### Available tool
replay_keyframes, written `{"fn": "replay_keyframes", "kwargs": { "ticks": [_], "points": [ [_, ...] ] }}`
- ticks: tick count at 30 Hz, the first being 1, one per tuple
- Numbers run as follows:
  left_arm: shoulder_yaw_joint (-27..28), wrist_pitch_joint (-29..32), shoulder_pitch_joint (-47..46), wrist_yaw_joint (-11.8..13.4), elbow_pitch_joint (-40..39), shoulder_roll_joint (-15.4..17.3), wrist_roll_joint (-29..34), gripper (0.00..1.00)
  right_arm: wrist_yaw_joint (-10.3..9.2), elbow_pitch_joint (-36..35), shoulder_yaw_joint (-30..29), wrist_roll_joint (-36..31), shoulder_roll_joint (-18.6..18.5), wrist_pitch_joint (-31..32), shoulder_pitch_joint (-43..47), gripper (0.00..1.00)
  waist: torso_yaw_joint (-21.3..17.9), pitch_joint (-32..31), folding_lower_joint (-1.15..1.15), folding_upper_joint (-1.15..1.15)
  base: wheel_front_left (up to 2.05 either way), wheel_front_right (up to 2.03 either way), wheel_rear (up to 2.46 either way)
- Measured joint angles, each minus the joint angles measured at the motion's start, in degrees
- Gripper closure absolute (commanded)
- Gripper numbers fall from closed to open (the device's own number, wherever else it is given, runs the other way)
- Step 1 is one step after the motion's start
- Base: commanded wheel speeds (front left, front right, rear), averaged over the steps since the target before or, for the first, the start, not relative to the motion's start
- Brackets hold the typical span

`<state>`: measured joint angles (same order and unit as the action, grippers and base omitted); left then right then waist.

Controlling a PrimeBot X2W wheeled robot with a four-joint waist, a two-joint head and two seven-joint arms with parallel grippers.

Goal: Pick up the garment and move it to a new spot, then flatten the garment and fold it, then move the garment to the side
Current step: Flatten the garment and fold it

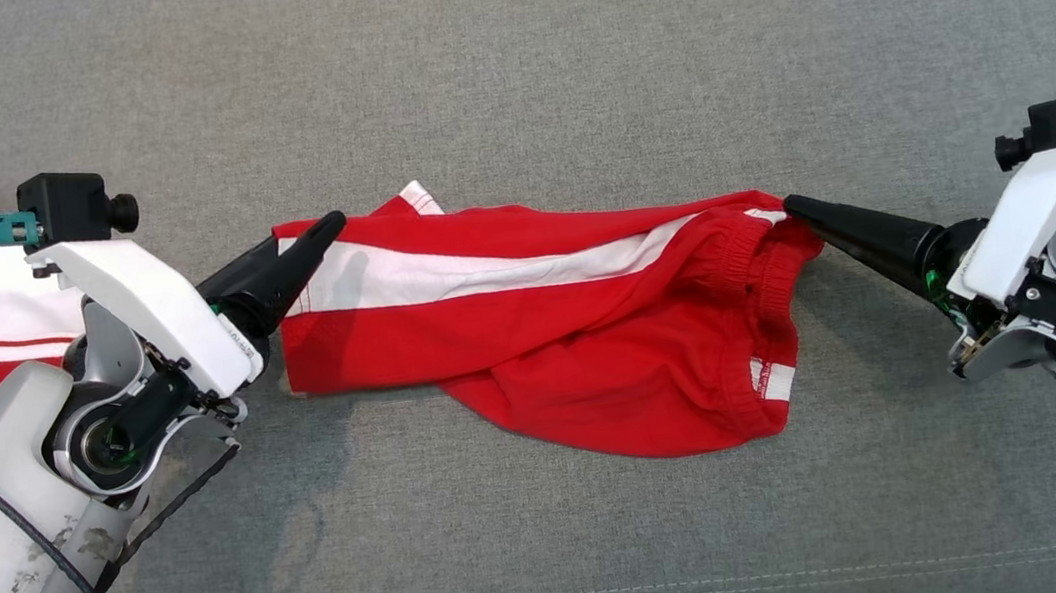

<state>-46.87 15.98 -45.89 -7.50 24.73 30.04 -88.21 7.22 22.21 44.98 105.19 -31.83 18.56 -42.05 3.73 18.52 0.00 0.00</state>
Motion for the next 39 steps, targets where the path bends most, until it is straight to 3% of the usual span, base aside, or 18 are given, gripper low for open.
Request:
{"fn": "replay_keyframes", "kwargs": {
  "ticks": [10, 18, 34, 38, 39],
  "points": [
    [0.75, -5.01, 2.24, 0.00, -2.93, 1.58, 0.51, 0.00, 0.00, -3.04, -7.56, 2.80, 3.31, 0.07, 6.16, 0.00, 0.14, -0.71, 0.00, 0.00, 0.00, 0.00, 0.00],
    [0.30, -6.68, 2.24, 0.00, -4.11, 1.77, 0.63, 0.00, -0.01, -0.81, -13.38, 3.80, 7.57, -0.51, 7.63, 0.00, 1.25, -0.26, 0.00, 0.00, 0.00, 0.00, 0.00],
    [-1.65, -8.98, 2.23, 0.00, -4.85, 1.89, 1.58, 0.00, -0.01, 4.67, -16.93, -1.13, 9.26, 0.68, 8.83, 0.00, 3.11, -0.86, 0.00, 0.00, 0.00, 0.00, 0.00],
    [-2.29, -9.04, 2.21, 0.00, -5.04, 1.80, 1.55, 0.00, -0.01, 5.55, -16.96, -2.58, 10.45, 1.16, 8.77, 0.14, 3.59, -0.45, 0.00, 0.00, 0.00, 0.00, 0.00],
    [-2.31, -9.07, 2.20, 0.00, -5.16, 1.81, 1.47, 0.00, -0.01, 5.90, -17.07, -3.04, 10.51, 1.16, 8.71, 0.23, 3.69, -0.33, 0.00, 0.00, 0.00, 0.00, 0.00]
  ]
}}
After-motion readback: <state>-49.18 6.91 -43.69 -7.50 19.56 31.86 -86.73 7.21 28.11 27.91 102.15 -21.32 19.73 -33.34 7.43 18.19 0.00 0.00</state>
